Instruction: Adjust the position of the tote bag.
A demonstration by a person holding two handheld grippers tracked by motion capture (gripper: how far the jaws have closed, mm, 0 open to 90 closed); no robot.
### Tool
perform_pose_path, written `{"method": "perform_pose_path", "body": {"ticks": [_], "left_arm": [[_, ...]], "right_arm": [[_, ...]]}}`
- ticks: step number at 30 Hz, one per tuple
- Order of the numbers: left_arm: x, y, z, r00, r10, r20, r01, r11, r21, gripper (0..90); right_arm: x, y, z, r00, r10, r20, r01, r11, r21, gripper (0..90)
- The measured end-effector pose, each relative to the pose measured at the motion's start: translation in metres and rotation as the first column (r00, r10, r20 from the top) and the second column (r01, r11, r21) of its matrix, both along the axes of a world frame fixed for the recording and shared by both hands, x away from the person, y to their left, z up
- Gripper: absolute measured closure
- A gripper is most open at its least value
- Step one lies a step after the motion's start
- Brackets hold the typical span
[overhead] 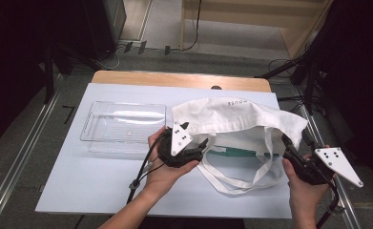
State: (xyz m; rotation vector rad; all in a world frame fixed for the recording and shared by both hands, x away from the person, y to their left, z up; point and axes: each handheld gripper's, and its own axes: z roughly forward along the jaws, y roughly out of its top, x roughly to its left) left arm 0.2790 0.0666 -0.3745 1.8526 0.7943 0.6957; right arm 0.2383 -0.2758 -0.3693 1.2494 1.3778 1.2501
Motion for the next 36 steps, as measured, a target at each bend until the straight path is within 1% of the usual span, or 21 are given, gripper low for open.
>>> {"method": "perform_pose_path", "body": {"ticks": [3, 5, 7, 9, 11, 12, 13, 14, 15, 17, 19, 20, 23, 24, 27, 28, 29, 30, 32, 34, 36], "left_arm": [[0.006, -0.011, -0.009, 0.9999, 0.010, -0.006, -0.010, 0.9973, 0.073, 25.3], [0.013, -0.014, -0.014, 0.9979, 0.064, -0.011, -0.062, 0.9910, 0.119, 24.8], [0.019, -0.013, -0.017, 0.9938, 0.109, -0.021, -0.106, 0.9858, 0.131, 26.4], [0.024, -0.011, -0.016, 0.9890, 0.148, -0.008, -0.146, 0.9821, 0.120, 33.5], [0.027, -0.012, -0.011, 0.9919, 0.126, -0.010, -0.124, 0.9851, 0.119, 40.0], [0.028, -0.013, -0.007, 0.9943, 0.106, -0.011, -0.104, 0.9879, 0.115, 48.7], [0.029, -0.014, 0.000, 0.9970, 0.072, -0.026, -0.069, 0.9927, 0.099, 68.4], [0.029, -0.014, 0.000, 0.9970, 0.072, -0.026, -0.069, 0.9927, 0.099, 77.6], [0.029, -0.013, 0.003, 0.9975, 0.064, -0.032, -0.061, 0.9942, 0.089, 77.6], [0.028, -0.011, 0.008, 0.9982, 0.043, -0.043, -0.040, 0.9974, 0.059, 89.6], [0.027, -0.007, 0.014, 0.9981, -0.002, -0.061, 0.003, 0.9999, 0.012, 90.0], [0.027, -0.007, 0.014, 0.9981, -0.002, -0.061, 0.003, 0.9999, 0.012, 90.0], [0.021, -0.002, 0.022, 0.9979, -0.041, -0.050, 0.038, 0.9983, -0.044, 90.0], [0.021, 0.004, 0.027, 0.9953, -0.078, -0.058, 0.071, 0.9911, -0.113, 90.0], [0.022, 0.011, 0.034, 0.9925, -0.102, -0.067, 0.090, 0.9811, -0.171, 90.0], [0.022, 0.011, 0.034, 0.9925, -0.102, -0.067, 0.090, 0.9811, -0.171, 90.0], [0.021, 0.014, 0.036, 0.9907, -0.119, -0.066, 0.105, 0.9773, -0.184, 90.0], [0.021, 0.014, 0.036, 0.9907, -0.119, -0.066, 0.105, 0.9773, -0.184, 90.0], [0.019, 0.014, 0.039, 0.9887, -0.139, -0.056, 0.126, 0.9745, -0.185, 90.0], [0.015, 0.015, 0.044, 0.9867, -0.158, -0.036, 0.147, 0.9665, -0.210, 90.0], [0.012, 0.017, 0.051, 0.9823, -0.186, -0.019, 0.177, 0.9558, -0.235, 90.0]], "right_arm": [[0.000, 0.000, 0.000, 1.0000, 0.000, 0.000, 0.000, 1.000, 0.005, 42.5], [-0.001, -0.001, 0.000, 1.0000, 0.000, -0.002, 0.000, 1.000, 0.010, 42.5], [-0.001, -0.002, 0.000, 1.0000, 0.003, -0.002, -0.003, 1.000, 0.012, 42.5], [-0.002, -0.003, -0.001, 1.0000, 0.005, -0.004, -0.005, 1.000, 0.013, 42.5], [-0.003, -0.004, -0.003, 0.9999, 0.008, -0.006, -0.008, 1.000, 0.007, 42.3], [-0.004, -0.004, -0.004, 0.9999, 0.008, -0.012, -0.008, 1.000, 0.006, 42.0], [-0.006, -0.003, -0.007, 0.9996, 0.011, -0.024, -0.011, 1.000, -0.002, 41.3], [-0.006, -0.003, -0.007, 0.9996, 0.011, -0.024, -0.011, 1.000, -0.002, 41.3], [-0.007, -0.004, -0.008, 0.9996, 0.011, -0.026, -0.011, 1.000, -0.012, 40.8], [-0.010, -0.004, -0.006, 0.9997, 0.011, -0.023, -0.012, 1.000, -0.028, 38.9], [-0.013, -0.003, -0.001, 1.0000, 0.005, -0.006, -0.006, 0.998, -0.056, 36.6], [-0.013, -0.003, -0.001, 1.0000, 0.005, -0.006, -0.006, 0.998, -0.056, 36.6], [-0.013, 0.003, 0.003, 0.9998, -0.003, 0.018, 0.004, 0.998, -0.056, 30.3], [-0.011, 0.004, 0.003, 0.9998, 0.008, 0.016, -0.007, 0.998, -0.059, 31.4], [-0.004, 0.009, 0.000, 0.9984, 0.053, -0.020, -0.055, 0.995, -0.081, 49.2], [-0.004, 0.009, 0.000, 0.9984, 0.053, -0.020, -0.055, 0.995, -0.081, 49.2], [-0.001, 0.011, -0.004, 0.9976, 0.064, -0.028, -0.066, 0.993, -0.097, 68.4], [-0.001, 0.011, -0.004, 0.9976, 0.064, -0.028, -0.066, 0.993, -0.097, 68.4], [0.000, 0.013, -0.005, 0.9958, 0.089, -0.024, -0.090, 0.992, -0.093, 84.6], [0.000, 0.015, -0.003, 0.9963, 0.086, -0.008, -0.086, 0.991, -0.106, 88.5], [-0.003, 0.013, 0.004, 0.9945, 0.100, 0.034, -0.097, 0.993, -0.067, 88.7]]}}
